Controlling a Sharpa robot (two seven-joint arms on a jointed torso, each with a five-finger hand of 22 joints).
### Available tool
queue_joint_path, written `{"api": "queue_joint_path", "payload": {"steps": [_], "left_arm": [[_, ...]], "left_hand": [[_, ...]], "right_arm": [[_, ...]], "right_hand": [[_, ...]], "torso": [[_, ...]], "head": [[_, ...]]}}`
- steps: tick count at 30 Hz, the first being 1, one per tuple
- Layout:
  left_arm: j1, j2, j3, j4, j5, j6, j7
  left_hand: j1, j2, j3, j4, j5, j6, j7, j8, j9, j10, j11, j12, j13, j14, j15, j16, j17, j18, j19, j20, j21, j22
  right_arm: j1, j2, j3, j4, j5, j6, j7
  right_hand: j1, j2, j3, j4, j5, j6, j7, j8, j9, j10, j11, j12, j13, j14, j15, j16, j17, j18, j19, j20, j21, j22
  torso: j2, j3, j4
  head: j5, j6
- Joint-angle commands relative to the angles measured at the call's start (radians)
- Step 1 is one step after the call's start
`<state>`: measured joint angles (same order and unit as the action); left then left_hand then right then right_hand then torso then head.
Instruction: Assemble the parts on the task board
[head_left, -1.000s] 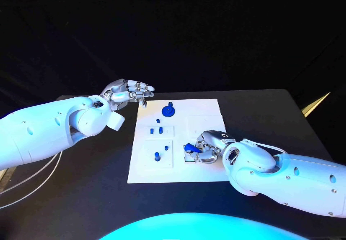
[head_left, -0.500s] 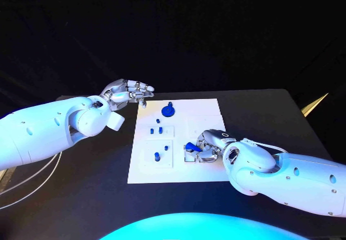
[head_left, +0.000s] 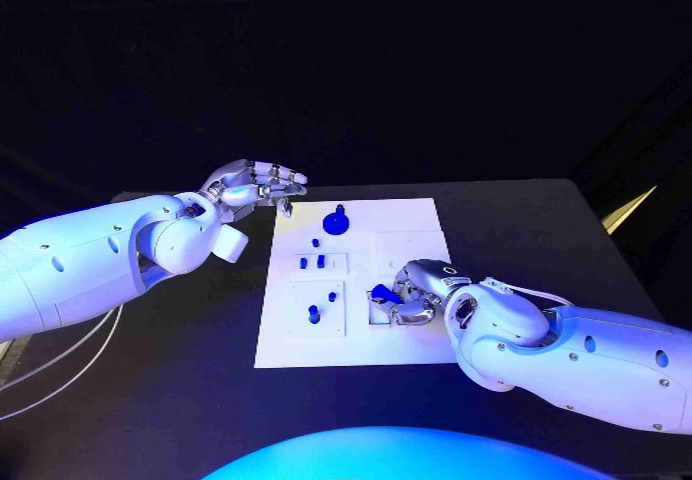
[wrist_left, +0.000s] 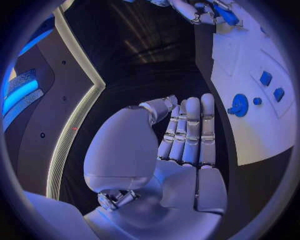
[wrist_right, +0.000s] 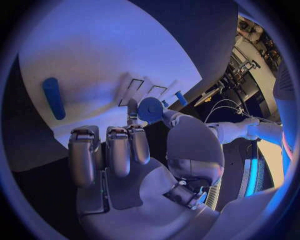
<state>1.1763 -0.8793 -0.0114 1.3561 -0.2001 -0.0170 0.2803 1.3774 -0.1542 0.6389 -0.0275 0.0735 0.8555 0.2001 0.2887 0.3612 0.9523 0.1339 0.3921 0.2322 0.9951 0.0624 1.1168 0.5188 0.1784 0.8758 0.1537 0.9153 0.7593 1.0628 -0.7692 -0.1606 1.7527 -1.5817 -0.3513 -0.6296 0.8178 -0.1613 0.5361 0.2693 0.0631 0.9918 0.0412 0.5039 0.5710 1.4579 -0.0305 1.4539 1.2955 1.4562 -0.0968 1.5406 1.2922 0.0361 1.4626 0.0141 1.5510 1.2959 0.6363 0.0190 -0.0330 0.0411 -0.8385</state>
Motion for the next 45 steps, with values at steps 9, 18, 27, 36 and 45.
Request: {"api": "queue_joint_path", "payload": {"steps": [9,18,27,36,45], "left_arm": [[0.001,0.001,0.001,0.000,0.000,0.002,0.000],[0.001,0.001,0.001,-0.001,0.000,0.001,-0.001],[0.001,0.001,0.000,-0.002,0.000,0.000,-0.002],[0.001,0.000,0.000,-0.002,0.000,0.001,-0.003],[0.000,-0.004,-0.001,-0.002,0.000,0.000,-0.003]], "left_hand": [[-0.016,0.004,-0.008,0.008,0.015,-0.014,0.003,0.019,-0.013,-0.013,0.003,0.013,0.009,-0.003,-0.001,-0.008,-0.010,0.006,0.012,0.000,-0.022,-0.014],[-0.018,0.005,-0.008,0.010,0.015,-0.014,0.003,0.020,-0.014,-0.014,0.003,0.013,0.009,-0.003,-0.001,-0.008,-0.010,0.006,0.012,0.000,-0.023,-0.014],[-0.019,0.006,-0.007,0.011,0.015,-0.014,0.003,0.020,-0.014,-0.014,0.003,0.014,0.009,-0.003,-0.001,-0.008,-0.010,0.006,0.012,0.000,-0.024,-0.015],[-0.019,0.006,-0.007,0.011,0.015,-0.014,0.003,0.020,-0.014,-0.014,0.003,0.014,0.009,-0.003,-0.001,-0.008,-0.010,0.006,0.012,0.000,-0.024,-0.015],[-0.019,0.008,-0.006,0.012,0.015,-0.015,0.003,0.021,-0.014,-0.015,0.003,0.014,0.009,-0.003,-0.001,-0.008,-0.010,0.006,0.012,0.000,-0.025,-0.015]], "right_arm": [[-0.001,0.010,0.000,-0.002,0.003,0.013,0.002],[-0.001,0.012,0.000,-0.002,0.005,0.006,0.007],[-0.001,0.010,0.000,0.002,0.003,0.000,0.011],[0.000,-0.030,0.001,0.046,0.006,-0.008,0.047],[0.001,-0.090,0.002,0.106,0.074,-0.013,0.115]], "right_hand": [[-0.077,-0.018,0.017,0.021,-0.014,0.064,-0.016,0.051,-0.001,0.075,-0.013,0.008,0.212,0.108,-0.006,0.015,0.246,-0.036,0.108,-0.008,0.020,0.275],[-0.121,-0.006,-0.115,0.023,-0.013,0.058,-0.015,0.061,-0.008,0.073,-0.012,0.001,0.211,0.107,-0.005,0.014,0.245,-0.036,0.108,-0.007,0.020,0.275],[-0.117,0.004,-0.143,0.022,-0.013,0.056,-0.014,0.063,-0.010,0.073,-0.012,0.000,0.211,0.107,-0.005,0.014,0.245,-0.036,0.108,-0.007,0.020,0.275],[-0.048,0.014,-0.146,0.013,-0.010,0.053,-0.014,0.069,-0.015,0.074,-0.011,0.001,0.213,0.108,-0.004,0.014,0.245,-0.036,0.108,-0.006,0.020,0.275],[0.080,-0.006,-0.139,-0.022,-0.005,0.042,-0.012,0.073,-0.027,0.072,-0.009,-0.006,0.212,0.107,-0.002,0.013,0.243,-0.036,0.108,-0.004,0.020,0.275]], "torso": [[-0.001,0.0004,-0.0006],[0.000,0.0008,-0.0010],[0.000,0.0010,-0.0008],[-0.001,0.0014,-0.0021],[-0.001,0.0032,-0.0039]], "head": [[0.000,-0.001],[0.001,0.000],[0.001,0.000],[0.003,0.000],[0.006,0.000]]}}
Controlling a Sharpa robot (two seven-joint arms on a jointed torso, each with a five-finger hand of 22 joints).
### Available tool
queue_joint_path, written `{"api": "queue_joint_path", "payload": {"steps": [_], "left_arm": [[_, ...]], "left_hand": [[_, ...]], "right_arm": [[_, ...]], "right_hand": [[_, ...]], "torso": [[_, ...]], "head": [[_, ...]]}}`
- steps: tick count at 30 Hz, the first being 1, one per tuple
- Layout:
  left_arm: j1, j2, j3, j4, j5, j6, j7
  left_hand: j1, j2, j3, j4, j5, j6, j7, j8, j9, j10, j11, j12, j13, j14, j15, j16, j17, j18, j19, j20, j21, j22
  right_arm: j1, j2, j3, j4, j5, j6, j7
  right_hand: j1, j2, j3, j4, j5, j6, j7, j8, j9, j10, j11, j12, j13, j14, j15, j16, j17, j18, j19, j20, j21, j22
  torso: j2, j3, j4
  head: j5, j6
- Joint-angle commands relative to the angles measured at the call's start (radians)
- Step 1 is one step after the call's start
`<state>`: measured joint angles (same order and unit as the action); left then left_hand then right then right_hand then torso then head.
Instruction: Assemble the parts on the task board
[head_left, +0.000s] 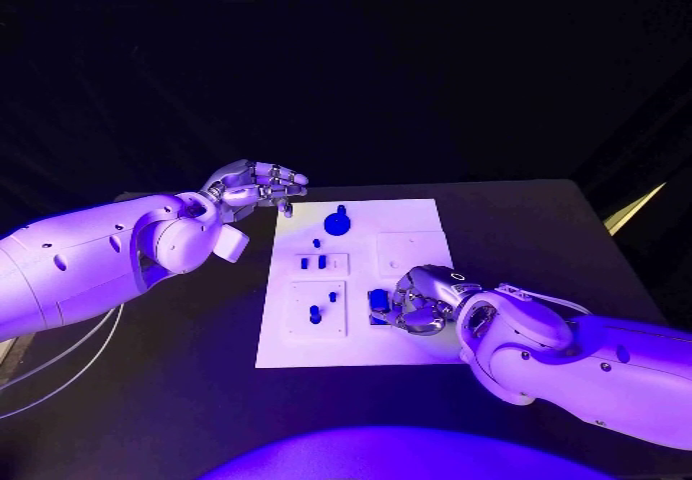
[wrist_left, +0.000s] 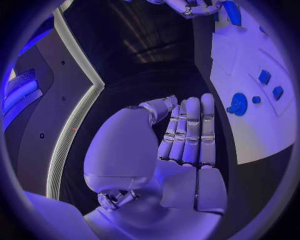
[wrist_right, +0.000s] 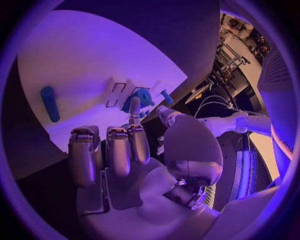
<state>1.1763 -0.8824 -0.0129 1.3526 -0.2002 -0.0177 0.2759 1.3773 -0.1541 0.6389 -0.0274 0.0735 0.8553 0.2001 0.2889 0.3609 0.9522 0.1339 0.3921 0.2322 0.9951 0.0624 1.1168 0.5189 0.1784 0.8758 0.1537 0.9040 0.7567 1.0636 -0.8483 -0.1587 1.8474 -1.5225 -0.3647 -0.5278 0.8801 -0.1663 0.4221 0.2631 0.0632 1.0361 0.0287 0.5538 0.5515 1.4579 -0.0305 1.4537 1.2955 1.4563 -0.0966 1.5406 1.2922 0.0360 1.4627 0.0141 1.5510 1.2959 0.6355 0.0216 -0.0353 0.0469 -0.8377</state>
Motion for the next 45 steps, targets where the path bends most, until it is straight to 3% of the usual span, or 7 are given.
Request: {"api": "queue_joint_path", "payload": {"steps": [1,9,13,17,20,33,45], "left_arm": [[0.000,-0.001,0.000,0.001,0.000,0.000,0.001],[0.000,-0.002,-0.001,0.001,0.000,0.001,0.001],[0.000,-0.002,-0.001,0.001,0.000,0.001,0.001],[0.000,-0.002,-0.001,0.001,0.000,0.001,0.001],[0.000,-0.002,-0.001,0.002,0.000,0.001,0.000],[0.000,-0.003,-0.002,0.003,0.000,0.000,0.000],[0.000,-0.004,-0.002,0.003,0.000,0.001,-0.001]], "left_hand": [[-0.019,0.008,-0.006,0.012,0.015,-0.015,0.003,0.021,-0.014,-0.015,0.003,0.014,0.009,-0.003,-0.001,-0.008,-0.010,0.006,0.012,0.000,-0.013,-0.013],[-0.019,0.008,-0.006,0.013,0.015,-0.015,0.003,0.022,-0.014,-0.015,0.003,0.014,0.009,-0.003,-0.001,-0.009,-0.010,0.006,0.012,0.000,-0.014,-0.013],[-0.019,0.008,-0.006,0.013,0.015,-0.015,0.003,0.022,-0.014,-0.015,0.003,0.014,0.009,-0.003,-0.001,-0.009,-0.010,0.006,0.012,0.000,-0.014,-0.013],[-0.019,0.008,-0.006,0.013,0.015,-0.015,0.003,0.022,-0.014,-0.015,0.003,0.014,0.009,-0.003,-0.001,-0.009,-0.010,0.006,0.012,0.000,-0.014,-0.013],[-0.019,0.008,-0.006,0.013,0.015,-0.015,0.003,0.022,-0.014,-0.015,0.003,0.014,0.009,-0.003,-0.001,-0.009,-0.010,0.006,0.012,0.000,-0.014,-0.013],[-0.022,0.009,-0.006,0.015,0.015,-0.015,0.003,0.023,-0.014,-0.015,0.003,0.015,0.009,-0.003,0.000,-0.009,-0.010,0.006,0.012,0.001,-0.015,-0.014],[-0.022,0.010,-0.006,0.016,0.015,-0.016,0.003,0.024,-0.014,-0.016,0.003,0.015,0.009,-0.004,0.000,-0.009,-0.010,0.006,0.012,0.001,-0.016,-0.014]], "right_arm": [[0.000,-0.015,0.001,0.013,0.017,0.001,0.015],[0.000,-0.036,0.001,0.013,0.030,0.021,0.021],[0.000,-0.039,0.001,0.008,0.032,0.032,0.018],[0.001,-0.038,0.001,0.004,0.029,0.019,0.008],[0.001,-0.033,0.001,-0.003,0.025,0.012,0.000],[0.003,0.002,0.001,-0.043,0.008,0.014,-0.022],[0.003,0.017,0.000,-0.058,-0.004,0.005,-0.022]], "right_hand": [[0.027,-0.003,-0.025,-0.019,-0.005,-0.003,0.001,0.024,-0.008,0.071,-0.009,-0.006,0.212,0.107,-0.002,0.013,0.243,-0.036,0.108,-0.004,0.020,0.275],[0.050,-0.005,-0.023,-0.027,-0.005,-0.004,0.001,0.025,-0.011,0.072,-0.009,-0.004,0.214,0.107,-0.002,0.013,0.244,-0.036,0.108,-0.004,0.020,0.275],[0.079,-0.011,-0.020,-0.042,-0.004,-0.006,0.001,0.026,-0.014,0.072,-0.009,-0.005,0.214,0.107,-0.002,0.013,0.244,-0.036,0.108,-0.004,0.020,0.275],[0.097,-0.003,-0.011,-0.048,-0.004,-0.006,0.002,0.026,-0.017,0.072,-0.009,-0.005,0.214,0.107,-0.002,0.013,0.244,-0.036,0.108,-0.004,0.020,0.275],[0.098,0.008,-0.006,-0.044,-0.004,-0.005,0.002,0.027,-0.018,0.073,-0.009,-0.003,0.215,0.107,-0.002,0.013,0.245,-0.036,0.108,-0.004,0.020,0.275],[0.097,0.017,-0.001,-0.041,-0.005,-0.004,0.002,0.027,-0.019,0.073,-0.008,-0.002,0.216,0.107,-0.002,0.014,0.245,-0.036,0.108,-0.004,0.020,0.275],[0.111,0.011,0.004,-0.052,-0.005,-0.007,0.002,0.027,-0.022,0.073,-0.008,-0.004,0.215,0.107,-0.002,0.013,0.243,-0.036,0.108,-0.004,0.020,0.275]], "torso": [[0.000,-0.0001,-0.0017],[0.000,0.0004,0.0006],[0.001,-0.0011,0.0021],[0.002,-0.0013,0.0013],[0.002,-0.0015,0.0012],[0.001,-0.0026,0.0024],[0.001,-0.0019,0.0018]], "head": [[0.000,0.000],[-0.001,0.000],[-0.001,-0.001],[-0.001,-0.002],[-0.001,-0.002],[0.000,-0.005],[0.002,-0.007]]}}
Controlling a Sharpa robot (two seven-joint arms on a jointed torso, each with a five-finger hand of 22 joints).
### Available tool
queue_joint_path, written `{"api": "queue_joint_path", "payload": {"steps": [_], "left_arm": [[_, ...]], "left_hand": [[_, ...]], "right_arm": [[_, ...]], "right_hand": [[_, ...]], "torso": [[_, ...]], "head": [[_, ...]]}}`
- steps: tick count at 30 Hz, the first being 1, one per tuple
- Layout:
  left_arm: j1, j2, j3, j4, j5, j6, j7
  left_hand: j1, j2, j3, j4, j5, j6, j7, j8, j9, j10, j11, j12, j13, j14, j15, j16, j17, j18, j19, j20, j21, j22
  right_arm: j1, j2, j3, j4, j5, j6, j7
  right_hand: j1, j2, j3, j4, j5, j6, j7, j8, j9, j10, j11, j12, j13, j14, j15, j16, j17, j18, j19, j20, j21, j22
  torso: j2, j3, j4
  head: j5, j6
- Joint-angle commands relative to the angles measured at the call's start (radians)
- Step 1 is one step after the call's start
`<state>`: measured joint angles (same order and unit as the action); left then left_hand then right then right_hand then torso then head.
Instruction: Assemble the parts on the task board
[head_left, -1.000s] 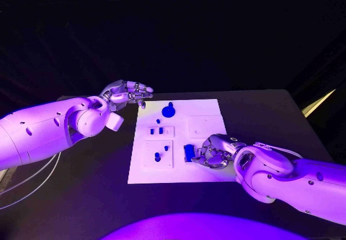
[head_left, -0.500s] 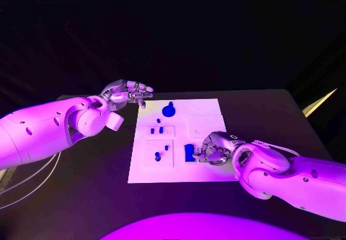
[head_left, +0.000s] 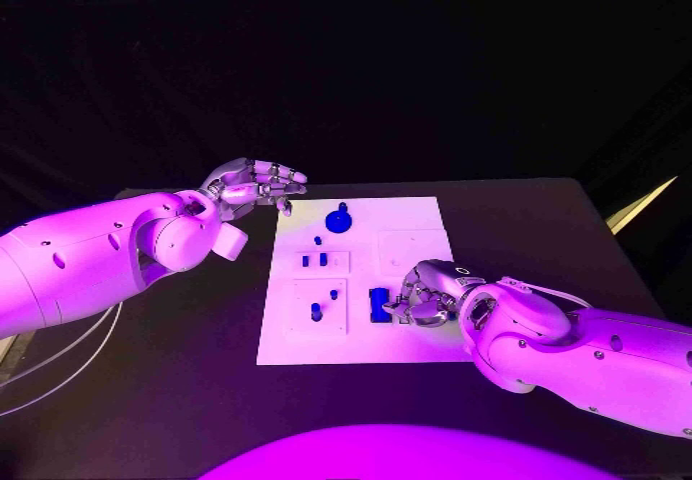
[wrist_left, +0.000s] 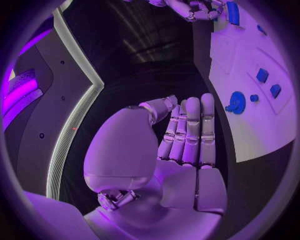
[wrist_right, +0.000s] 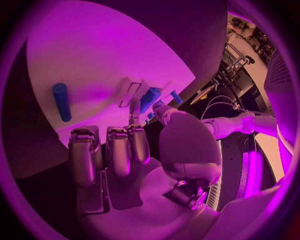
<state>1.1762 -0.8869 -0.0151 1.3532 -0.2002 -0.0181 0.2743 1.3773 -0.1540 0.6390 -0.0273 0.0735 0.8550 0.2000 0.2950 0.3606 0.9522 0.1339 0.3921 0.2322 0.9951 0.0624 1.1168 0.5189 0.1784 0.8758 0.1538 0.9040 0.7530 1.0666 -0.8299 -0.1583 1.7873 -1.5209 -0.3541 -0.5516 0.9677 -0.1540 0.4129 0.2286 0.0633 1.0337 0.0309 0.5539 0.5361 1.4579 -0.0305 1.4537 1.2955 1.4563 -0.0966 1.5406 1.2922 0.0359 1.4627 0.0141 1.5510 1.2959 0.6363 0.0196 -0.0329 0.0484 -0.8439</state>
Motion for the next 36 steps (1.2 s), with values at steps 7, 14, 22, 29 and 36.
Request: {"api": "queue_joint_path", "payload": {"steps": [7,14,22,29,36], "left_arm": [[0.000,0.002,0.000,0.001,0.000,0.001,0.003],[0.000,0.003,0.000,-0.001,0.000,-0.002,0.004],[0.000,0.002,-0.001,0.003,0.001,-0.006,0.008],[0.000,0.004,-0.001,0.005,0.002,-0.006,0.012],[0.000,0.007,-0.001,0.006,0.002,-0.004,0.013]], "left_hand": [[-0.022,0.010,-0.006,0.016,0.015,-0.015,0.003,0.018,-0.014,-0.016,0.003,0.015,0.009,-0.004,0.000,-0.009,-0.010,0.006,0.012,0.001,-0.016,-0.011],[-0.022,0.010,-0.006,0.016,0.015,-0.015,0.003,0.018,-0.014,-0.016,0.003,0.015,0.009,-0.004,0.000,-0.009,-0.010,0.006,0.012,0.001,-0.016,-0.011],[-0.023,0.009,-0.006,0.016,0.015,-0.016,0.003,0.019,-0.014,-0.016,0.002,0.016,0.009,-0.004,0.000,-0.009,-0.010,0.006,0.012,0.001,-0.017,-0.011],[-0.024,0.008,-0.006,0.016,0.015,-0.015,0.002,0.020,-0.014,-0.016,0.002,0.017,0.009,-0.003,0.000,-0.009,-0.010,0.006,0.012,0.001,-0.018,-0.012],[-0.024,0.008,-0.006,0.016,0.015,-0.015,0.002,0.020,-0.014,-0.016,0.002,0.017,0.009,-0.003,0.000,-0.009,-0.010,0.006,0.012,0.001,-0.018,-0.012]], "right_arm": [[0.001,-0.032,0.002,0.027,0.002,-0.087,0.034],[0.040,-0.114,0.004,0.060,0.145,-0.144,0.115],[0.069,-0.225,0.004,0.067,0.175,-0.104,0.119],[0.065,-0.277,0.000,0.055,0.099,-0.061,0.090],[0.046,-0.262,-0.002,0.039,0.063,-0.061,0.067]], "right_hand": [[0.039,-0.019,0.014,-0.032,-0.002,-0.016,0.004,0.024,-0.009,0.068,-0.006,-0.015,0.211,0.105,0.000,0.008,0.234,-0.034,0.107,-0.002,0.012,0.273],[0.105,-0.064,-0.019,-0.067,-0.003,-0.094,0.031,0.036,0.026,0.018,0.019,-0.109,0.169,0.092,0.021,-0.024,0.179,-0.006,0.071,0.016,-0.138,0.233],[0.150,-0.054,-0.121,-0.037,-0.002,-0.132,0.028,0.100,0.100,0.003,0.017,-0.124,0.160,0.094,0.020,-0.022,0.187,-0.006,0.072,0.017,-0.141,0.233],[0.166,-0.045,-0.138,-0.023,-0.002,-0.148,0.031,0.089,0.106,-0.006,0.019,-0.143,0.151,0.094,0.021,-0.020,0.190,-0.007,0.073,0.017,-0.139,0.233],[0.178,-0.040,-0.137,-0.021,0.001,-0.149,0.032,0.083,0.106,-0.007,0.020,-0.144,0.149,0.095,0.022,-0.019,0.192,-0.007,0.074,0.017,-0.136,0.234]], "torso": [[-0.001,0.0006,-0.0014],[-0.003,0.0003,-0.0037],[-0.003,0.0002,-0.0087],[-0.004,0.0002,-0.0098],[-0.004,-0.0008,-0.0053]], "head": [[-0.003,0.003],[-0.014,0.013],[-0.037,0.023],[-0.046,0.023],[-0.051,0.023]]}}
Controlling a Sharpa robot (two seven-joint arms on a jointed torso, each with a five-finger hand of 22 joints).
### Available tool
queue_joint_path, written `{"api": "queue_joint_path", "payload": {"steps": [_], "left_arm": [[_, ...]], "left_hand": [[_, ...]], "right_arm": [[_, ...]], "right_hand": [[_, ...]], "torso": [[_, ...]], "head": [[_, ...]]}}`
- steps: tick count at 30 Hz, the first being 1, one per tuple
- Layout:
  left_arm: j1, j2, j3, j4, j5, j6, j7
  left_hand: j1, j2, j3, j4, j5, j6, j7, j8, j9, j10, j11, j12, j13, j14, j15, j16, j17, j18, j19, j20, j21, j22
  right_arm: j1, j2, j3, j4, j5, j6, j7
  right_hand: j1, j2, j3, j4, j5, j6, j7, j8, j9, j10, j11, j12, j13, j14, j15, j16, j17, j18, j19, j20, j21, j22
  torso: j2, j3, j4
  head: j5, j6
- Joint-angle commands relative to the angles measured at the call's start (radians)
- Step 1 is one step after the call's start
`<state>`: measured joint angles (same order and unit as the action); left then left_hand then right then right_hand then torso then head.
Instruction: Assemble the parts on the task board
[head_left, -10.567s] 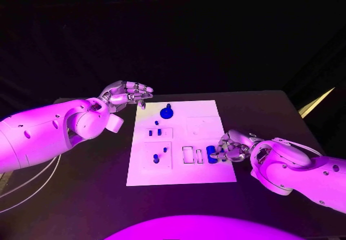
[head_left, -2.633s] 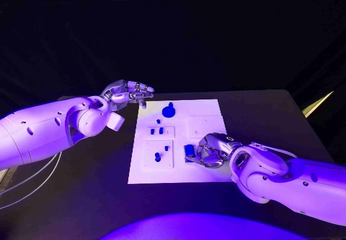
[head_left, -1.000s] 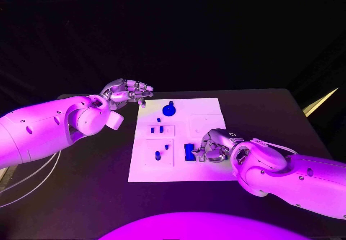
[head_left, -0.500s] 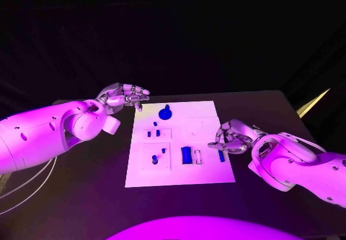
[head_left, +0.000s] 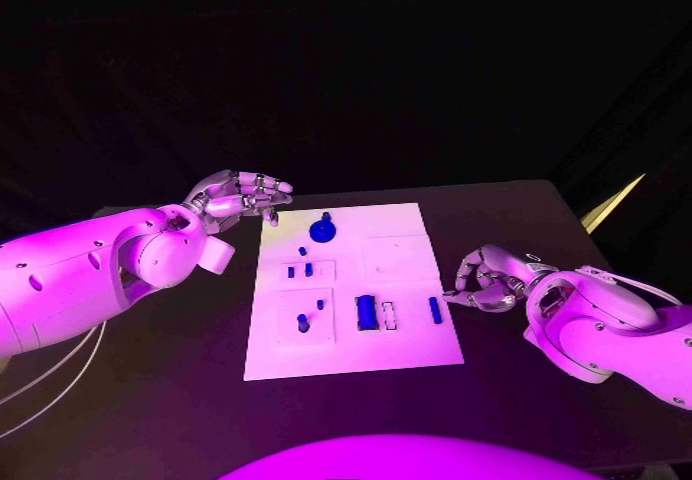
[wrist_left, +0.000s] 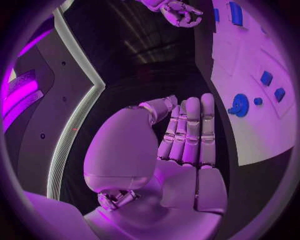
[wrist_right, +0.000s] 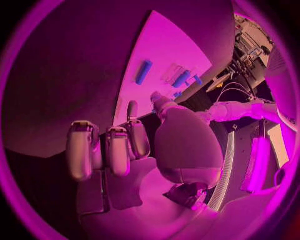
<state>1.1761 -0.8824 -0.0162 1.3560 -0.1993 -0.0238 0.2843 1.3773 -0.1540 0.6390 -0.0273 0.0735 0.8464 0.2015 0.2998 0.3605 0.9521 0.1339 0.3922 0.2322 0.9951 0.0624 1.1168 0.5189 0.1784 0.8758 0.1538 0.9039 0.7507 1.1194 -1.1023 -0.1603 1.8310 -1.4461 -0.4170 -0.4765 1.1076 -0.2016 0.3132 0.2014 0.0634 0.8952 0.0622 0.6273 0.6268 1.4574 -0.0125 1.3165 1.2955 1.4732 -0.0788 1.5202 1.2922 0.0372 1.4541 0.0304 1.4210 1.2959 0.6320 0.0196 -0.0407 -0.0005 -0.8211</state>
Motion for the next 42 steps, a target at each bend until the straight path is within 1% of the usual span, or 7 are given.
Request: {"api": "queue_joint_path", "payload": {"steps": [1,6,11,27,34,40,42], "left_arm": [[0.000,0.003,0.001,0.003,0.001,0.002,0.003],[0.000,0.002,0.001,0.003,0.001,0.002,0.003],[0.000,0.001,0.001,0.003,0.001,0.003,0.002],[0.000,-0.001,0.001,0.004,0.001,0.003,0.001],[0.000,0.000,0.000,0.003,0.001,0.004,0.000],[0.000,0.000,0.000,0.002,0.001,0.004,-0.001],[0.000,0.000,0.000,0.002,0.001,0.004,-0.001]], "left_hand": [[-0.024,0.008,-0.006,0.016,0.015,-0.007,0.001,0.015,-0.014,-0.016,0.002,0.017,0.009,-0.003,0.000,-0.009,-0.010,0.006,0.012,0.001,-0.018,-0.009],[-0.024,0.008,-0.006,0.016,0.015,-0.007,0.001,0.015,-0.014,-0.016,0.002,0.017,0.009,-0.003,0.000,-0.009,-0.010,0.006,0.012,0.001,-0.018,-0.009],[-0.024,0.008,-0.006,0.016,0.015,-0.007,0.001,0.015,-0.014,-0.016,0.002,0.017,0.009,-0.003,0.000,-0.009,-0.010,0.006,0.012,0.001,-0.018,-0.009],[-0.024,0.008,-0.006,0.016,0.015,-0.007,0.001,0.015,-0.014,-0.016,0.002,0.017,0.009,-0.003,0.000,-0.009,-0.010,0.006,0.012,0.001,-0.018,-0.009],[-0.024,0.008,-0.006,0.016,0.015,-0.007,0.001,0.015,-0.014,-0.016,0.002,0.017,0.009,-0.003,0.000,-0.009,-0.010,0.006,0.012,0.001,-0.018,-0.009],[-0.024,0.008,-0.006,0.016,0.015,-0.007,0.001,0.015,-0.014,-0.016,0.002,0.017,0.009,-0.003,0.000,-0.009,-0.010,0.006,0.012,0.001,-0.018,-0.009],[-0.024,0.008,-0.006,0.016,0.015,-0.007,0.001,0.015,-0.014,-0.016,0.002,0.017,0.009,-0.003,0.000,-0.009,-0.010,0.006,0.012,0.001,-0.018,-0.009]], "right_arm": [[-0.009,0.015,-0.001,-0.009,-0.014,0.001,-0.010],[-0.025,0.039,-0.001,-0.025,-0.019,0.001,-0.019],[-0.041,0.061,-0.001,-0.039,-0.020,0.005,-0.025],[-0.060,0.105,-0.003,-0.077,-0.031,0.036,-0.051],[-0.068,0.127,-0.004,-0.099,-0.033,0.037,-0.046],[-0.073,0.142,-0.005,-0.115,-0.034,0.042,-0.046],[-0.074,0.145,-0.005,-0.118,-0.034,0.049,-0.046]], "right_hand": [[0.039,0.008,-0.038,0.006,0.001,-0.011,0.001,0.009,0.015,-0.007,0.002,-0.008,0.149,0.078,0.004,0.001,0.192,-0.008,0.083,0.001,-0.006,0.234],[0.039,0.008,-0.038,0.006,0.001,-0.011,0.001,0.008,0.015,-0.006,0.002,-0.007,0.149,0.078,0.004,0.001,0.193,-0.008,0.083,0.001,-0.006,0.234],[0.040,0.009,-0.038,0.007,0.002,-0.011,0.001,0.007,0.015,-0.006,0.002,-0.007,0.149,0.078,0.004,0.001,0.193,-0.008,0.082,0.001,-0.007,0.234],[0.041,0.012,-0.038,0.011,0.002,-0.010,0.002,0.004,0.015,-0.009,0.003,-0.013,0.146,0.077,0.004,0.000,0.191,-0.008,0.082,0.001,-0.011,0.233],[0.048,0.016,-0.035,0.013,0.003,-0.010,0.002,-0.002,0.013,-0.010,0.003,-0.015,0.145,0.077,0.005,0.000,0.191,-0.008,0.082,0.001,-0.010,0.233],[0.121,0.036,0.030,-0.011,0.001,0.005,-0.001,-0.033,0.007,-0.010,0.000,-0.015,0.142,0.078,0.002,0.001,0.194,-0.008,0.083,-0.001,-0.008,0.235],[0.143,0.032,0.076,-0.026,0.031,0.011,-0.001,-0.050,0.002,-0.011,0.000,-0.016,0.141,0.078,0.002,0.001,0.195,-0.009,0.084,-0.002,-0.008,0.235]], "torso": [[0.001,-0.0009,0.0032],[0.003,-0.0007,0.0048],[0.003,-0.0016,0.0028],[0.001,0.0001,0.0021],[0.001,-0.0013,0.0017],[0.001,-0.0015,0.0027],[0.001,-0.0016,0.0031]], "head": [[-0.002,0.000],[0.001,-0.002],[0.005,-0.005],[0.008,-0.009],[0.008,-0.009],[0.008,-0.007],[0.008,-0.007]]}}
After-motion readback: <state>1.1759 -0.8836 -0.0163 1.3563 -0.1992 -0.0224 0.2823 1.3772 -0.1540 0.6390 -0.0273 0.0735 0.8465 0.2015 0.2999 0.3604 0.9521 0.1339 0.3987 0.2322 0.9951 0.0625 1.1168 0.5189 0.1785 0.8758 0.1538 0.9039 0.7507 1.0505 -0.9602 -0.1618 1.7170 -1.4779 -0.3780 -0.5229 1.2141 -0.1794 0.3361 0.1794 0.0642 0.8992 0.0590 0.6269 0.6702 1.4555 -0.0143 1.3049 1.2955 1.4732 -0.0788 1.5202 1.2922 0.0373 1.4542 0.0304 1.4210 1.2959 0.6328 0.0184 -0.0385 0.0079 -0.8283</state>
